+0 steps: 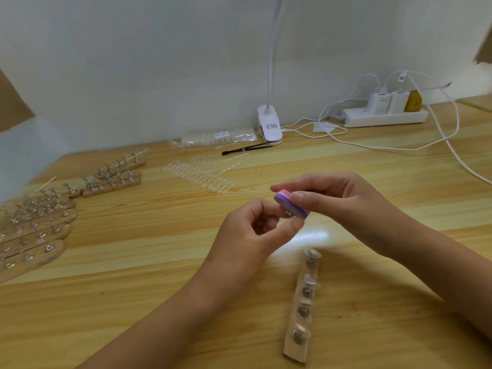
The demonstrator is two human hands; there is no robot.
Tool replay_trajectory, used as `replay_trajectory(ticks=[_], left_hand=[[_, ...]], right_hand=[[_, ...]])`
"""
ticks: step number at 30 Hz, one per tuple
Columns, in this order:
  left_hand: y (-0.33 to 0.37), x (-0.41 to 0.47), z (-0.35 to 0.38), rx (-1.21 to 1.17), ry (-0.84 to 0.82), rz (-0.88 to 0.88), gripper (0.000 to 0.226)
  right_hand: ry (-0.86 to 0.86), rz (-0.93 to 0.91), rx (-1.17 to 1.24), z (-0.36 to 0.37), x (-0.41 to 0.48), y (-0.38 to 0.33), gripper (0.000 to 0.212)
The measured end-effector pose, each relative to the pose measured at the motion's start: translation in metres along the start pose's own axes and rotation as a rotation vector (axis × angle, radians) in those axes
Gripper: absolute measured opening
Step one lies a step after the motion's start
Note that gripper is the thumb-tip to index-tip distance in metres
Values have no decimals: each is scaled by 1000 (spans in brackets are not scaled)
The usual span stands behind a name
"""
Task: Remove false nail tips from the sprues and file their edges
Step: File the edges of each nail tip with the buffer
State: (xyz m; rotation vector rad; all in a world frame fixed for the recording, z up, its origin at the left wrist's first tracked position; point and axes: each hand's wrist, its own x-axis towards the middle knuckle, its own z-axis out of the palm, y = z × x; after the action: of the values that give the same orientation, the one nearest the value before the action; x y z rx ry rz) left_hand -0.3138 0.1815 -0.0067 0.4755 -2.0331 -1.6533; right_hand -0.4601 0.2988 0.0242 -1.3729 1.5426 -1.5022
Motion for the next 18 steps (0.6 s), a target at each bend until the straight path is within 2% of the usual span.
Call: replay_trajectory(ticks=[3, 5, 9, 14, 18], left_hand=[[3, 2, -2, -16, 19, -7, 43], [4, 4, -7, -41, 64, -23, 42], [1, 0, -3, 91, 32, 40, 34], [2, 5, -7, 43, 89, 1, 42], [3, 4, -7, 57, 70, 13, 44]], right_hand=[[-21, -15, -27, -2, 0, -2, 31], [-25, -19, -48, -4, 0, -2, 31], [-42, -22, -51, 1, 0, 1, 32], [-26, -43, -121, -2, 0, -1, 31], [-11, -44, -133, 1, 0, 1, 30]])
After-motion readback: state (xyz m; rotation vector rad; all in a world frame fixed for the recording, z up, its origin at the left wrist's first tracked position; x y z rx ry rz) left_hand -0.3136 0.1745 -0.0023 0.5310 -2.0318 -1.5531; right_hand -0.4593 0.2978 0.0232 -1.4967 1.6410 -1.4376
